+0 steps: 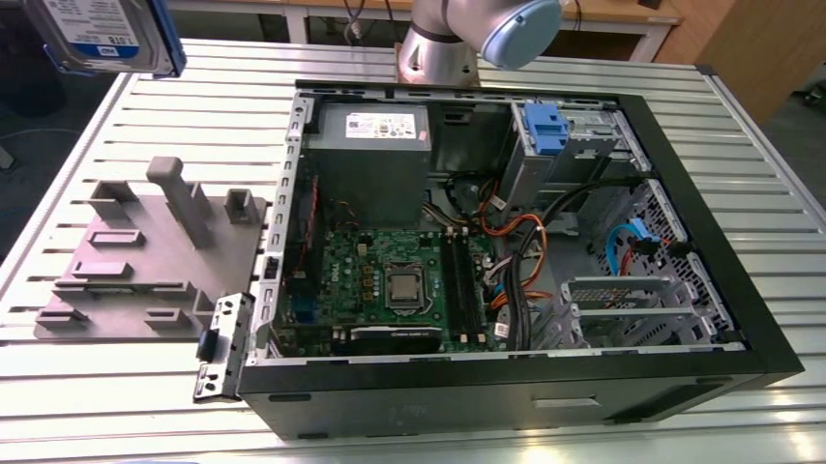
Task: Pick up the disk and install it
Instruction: 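Pick up the disk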
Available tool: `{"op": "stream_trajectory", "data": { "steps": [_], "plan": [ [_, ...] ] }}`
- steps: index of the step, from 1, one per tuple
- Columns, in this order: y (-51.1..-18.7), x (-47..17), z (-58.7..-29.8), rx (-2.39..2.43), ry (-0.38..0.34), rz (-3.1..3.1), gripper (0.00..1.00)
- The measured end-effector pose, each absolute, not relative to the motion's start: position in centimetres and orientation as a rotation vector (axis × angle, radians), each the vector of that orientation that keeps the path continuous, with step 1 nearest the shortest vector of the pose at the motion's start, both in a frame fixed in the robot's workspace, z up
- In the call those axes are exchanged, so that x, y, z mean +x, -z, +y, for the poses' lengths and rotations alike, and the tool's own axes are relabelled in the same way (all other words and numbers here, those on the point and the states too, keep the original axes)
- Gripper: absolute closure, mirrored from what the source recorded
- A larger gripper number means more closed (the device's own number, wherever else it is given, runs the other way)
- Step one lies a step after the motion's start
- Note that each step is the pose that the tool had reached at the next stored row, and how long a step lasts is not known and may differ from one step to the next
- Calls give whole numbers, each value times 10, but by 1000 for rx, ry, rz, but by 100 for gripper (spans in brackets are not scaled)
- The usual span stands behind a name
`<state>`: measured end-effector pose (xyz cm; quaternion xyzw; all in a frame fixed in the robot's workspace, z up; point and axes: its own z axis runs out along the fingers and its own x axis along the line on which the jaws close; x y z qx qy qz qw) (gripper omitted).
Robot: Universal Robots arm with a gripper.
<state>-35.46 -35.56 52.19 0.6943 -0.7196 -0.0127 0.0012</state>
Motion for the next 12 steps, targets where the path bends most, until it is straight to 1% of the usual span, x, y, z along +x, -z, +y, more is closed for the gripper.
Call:
{"op": "stream_trajectory", "data": {
  "steps": [12],
  "plan": [
    [-522, -354, -356, 2180, 40, -2259, 65]
  ]
}}
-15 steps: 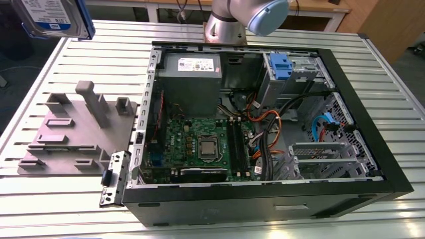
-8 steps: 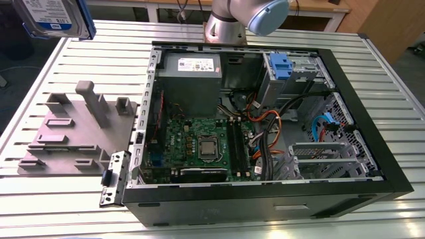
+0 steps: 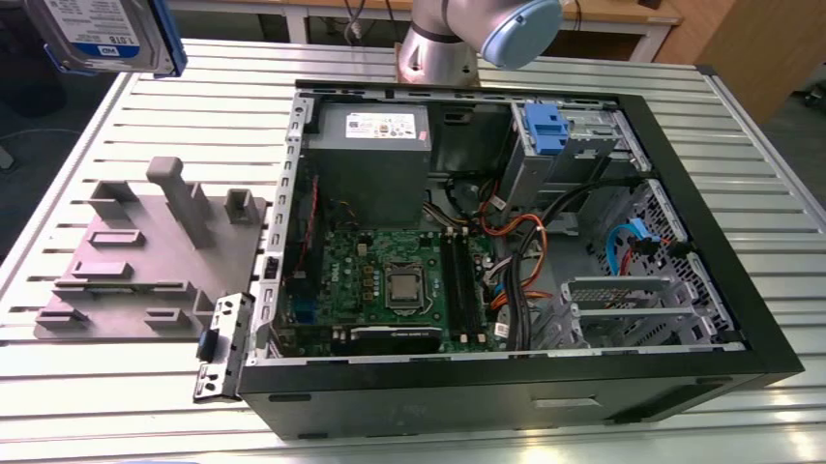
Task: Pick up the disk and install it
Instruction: 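Pick up the disk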
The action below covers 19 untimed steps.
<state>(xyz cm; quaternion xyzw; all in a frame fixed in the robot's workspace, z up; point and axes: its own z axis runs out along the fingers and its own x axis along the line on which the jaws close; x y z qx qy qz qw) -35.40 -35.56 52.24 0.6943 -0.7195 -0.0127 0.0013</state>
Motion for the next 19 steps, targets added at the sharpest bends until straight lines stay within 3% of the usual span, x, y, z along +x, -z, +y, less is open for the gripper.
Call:
{"op": "stream_trajectory", "data": {
  "steps": [19],
  "plan": [
    [-523, -343, -356, 2180, 40, -2259, 65]
  ]
}}
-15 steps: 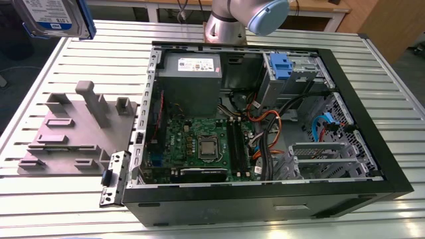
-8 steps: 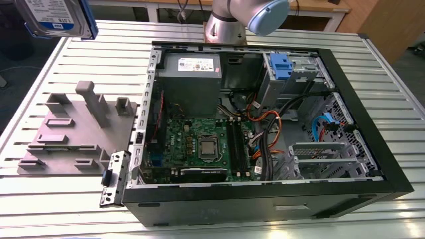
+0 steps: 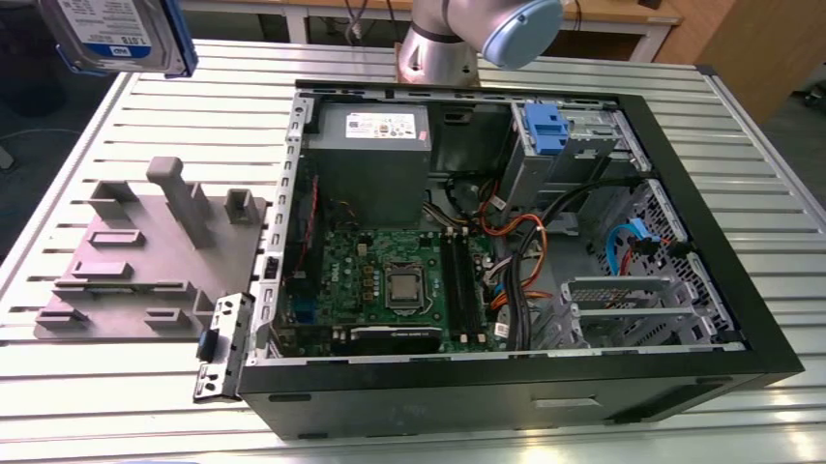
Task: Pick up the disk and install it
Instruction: 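Pick up the disk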
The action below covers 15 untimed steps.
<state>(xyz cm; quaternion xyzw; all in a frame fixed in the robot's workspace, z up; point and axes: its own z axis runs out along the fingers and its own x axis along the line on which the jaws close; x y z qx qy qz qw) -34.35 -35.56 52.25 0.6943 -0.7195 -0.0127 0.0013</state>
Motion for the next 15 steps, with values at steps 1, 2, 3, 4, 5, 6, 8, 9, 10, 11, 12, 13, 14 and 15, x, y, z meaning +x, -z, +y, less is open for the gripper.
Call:
{"op": "stream_trajectory", "data": {
  "steps": [1, 2, 3, 4, 5, 6, 8, 9, 10, 11, 12, 13, 14, 15],
  "plan": [
    [-522, -343, -356, 2180, 40, -2259, 65],
    [-522, -342, -356, 2180, 40, -2259, 65],
    [-522, -341, -356, 2180, 40, -2259, 65],
    [-522, -340, -356, 2180, 40, -2259, 65],
    [-522, -339, -356, 2180, 40, -2259, 65],
    [-522, -338, -356, 2180, 40, -2259, 65],
    [-523, -336, -355, 2180, 40, -2259, 65],
    [-523, -336, -355, 2180, 40, -2259, 65],
    [-522, -335, -355, 2180, 40, -2259, 65],
    [-522, -334, -355, 2180, 40, -2259, 65],
    [-523, -332, -355, 2180, 40, -2259, 65],
    [-522, -331, -355, 2180, 40, -2259, 65],
    [-522, -330, -355, 2180, 40, -2259, 65],
    [-522, -329, -355, 2180, 40, -2259, 65]
  ]
}}
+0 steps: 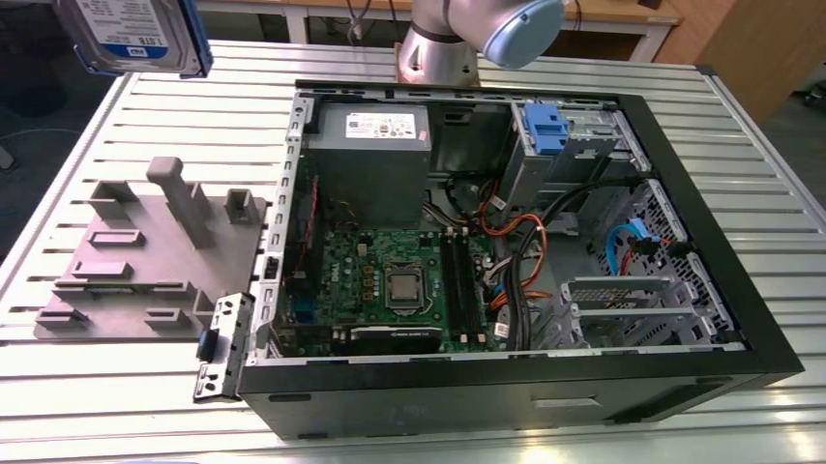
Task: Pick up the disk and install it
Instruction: 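Pick up the disk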
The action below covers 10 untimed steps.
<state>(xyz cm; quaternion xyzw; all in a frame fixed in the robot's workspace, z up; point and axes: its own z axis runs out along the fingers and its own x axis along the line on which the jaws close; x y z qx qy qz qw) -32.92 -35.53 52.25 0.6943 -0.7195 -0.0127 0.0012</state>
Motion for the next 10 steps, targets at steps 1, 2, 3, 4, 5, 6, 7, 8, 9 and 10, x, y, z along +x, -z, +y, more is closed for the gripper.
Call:
{"op": "stream_trajectory", "data": {
  "steps": [1, 2, 3, 4, 5, 6, 7, 8, 9, 10],
  "plan": [
    [-523, -328, -355, 2180, 40, -2259, 65],
    [-522, -327, -355, 2180, 40, -2259, 65],
    [-522, -326, -355, 2180, 40, -2259, 65],
    [-523, -325, -355, 2180, 40, -2259, 65],
    [-523, -324, -355, 2180, 40, -2259, 65],
    [-522, -323, -355, 2180, 40, -2259, 65],
    [-522, -322, -355, 2180, 40, -2259, 65],
    [-523, -321, -355, 2180, 40, -2259, 65],
    [-522, -320, -355, 2180, 40, -2259, 65],
    [-522, -319, -355, 2180, 40, -2259, 65]
  ]
}}
